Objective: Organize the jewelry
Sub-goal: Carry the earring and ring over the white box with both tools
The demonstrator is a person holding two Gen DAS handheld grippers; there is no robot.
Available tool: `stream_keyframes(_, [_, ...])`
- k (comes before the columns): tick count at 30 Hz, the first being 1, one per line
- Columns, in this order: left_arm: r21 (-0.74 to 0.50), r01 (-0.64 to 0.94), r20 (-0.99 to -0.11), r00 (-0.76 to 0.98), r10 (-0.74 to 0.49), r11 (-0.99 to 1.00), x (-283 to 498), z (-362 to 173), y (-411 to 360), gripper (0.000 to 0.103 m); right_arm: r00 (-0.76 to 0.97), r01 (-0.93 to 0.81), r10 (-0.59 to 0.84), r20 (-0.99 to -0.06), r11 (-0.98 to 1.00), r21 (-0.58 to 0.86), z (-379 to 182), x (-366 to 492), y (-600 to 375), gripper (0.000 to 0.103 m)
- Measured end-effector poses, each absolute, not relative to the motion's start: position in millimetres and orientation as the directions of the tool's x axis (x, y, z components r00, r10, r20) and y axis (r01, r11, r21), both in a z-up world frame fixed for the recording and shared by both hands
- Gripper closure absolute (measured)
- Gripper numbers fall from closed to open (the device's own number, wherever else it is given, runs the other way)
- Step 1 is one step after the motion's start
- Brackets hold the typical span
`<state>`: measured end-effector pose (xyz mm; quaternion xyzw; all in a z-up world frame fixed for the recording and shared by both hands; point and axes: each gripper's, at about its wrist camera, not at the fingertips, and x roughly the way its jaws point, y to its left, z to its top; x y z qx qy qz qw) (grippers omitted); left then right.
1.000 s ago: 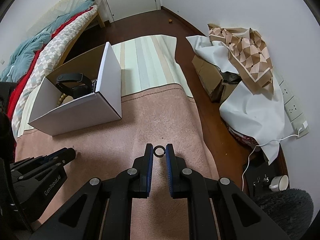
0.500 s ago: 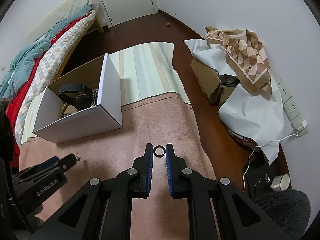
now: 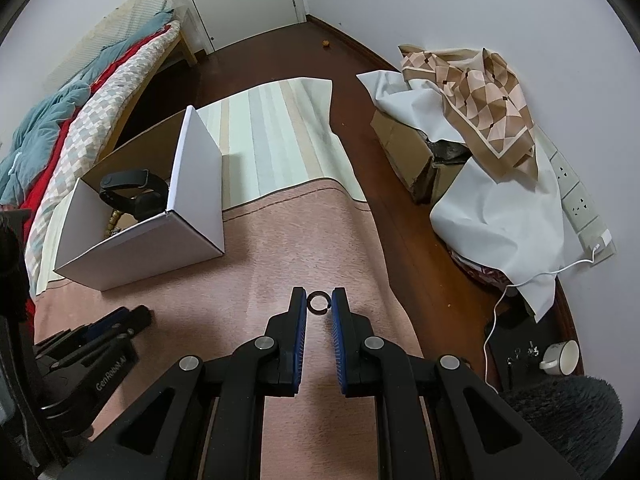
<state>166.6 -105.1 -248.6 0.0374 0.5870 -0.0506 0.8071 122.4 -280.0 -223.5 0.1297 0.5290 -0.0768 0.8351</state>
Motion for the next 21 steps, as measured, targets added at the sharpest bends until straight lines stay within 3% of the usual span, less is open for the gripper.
stream_keyframes(10, [-0.03, 0.141, -0.944, 0.321, -0.075, 0.989, 158, -234, -93, 0.097, 0.447, 0.256, 0.02, -0.894, 0.955, 0.15, -214, 125, -273, 0.09])
stream_keyframes(21, [-0.143, 0.126, -0.883, 0.432, -0.184, 0.982, 180, -135, -55, 0.097, 0.533, 0.177, 0.117, -0.838, 0.953, 0.245, -155, 143, -256, 0.09])
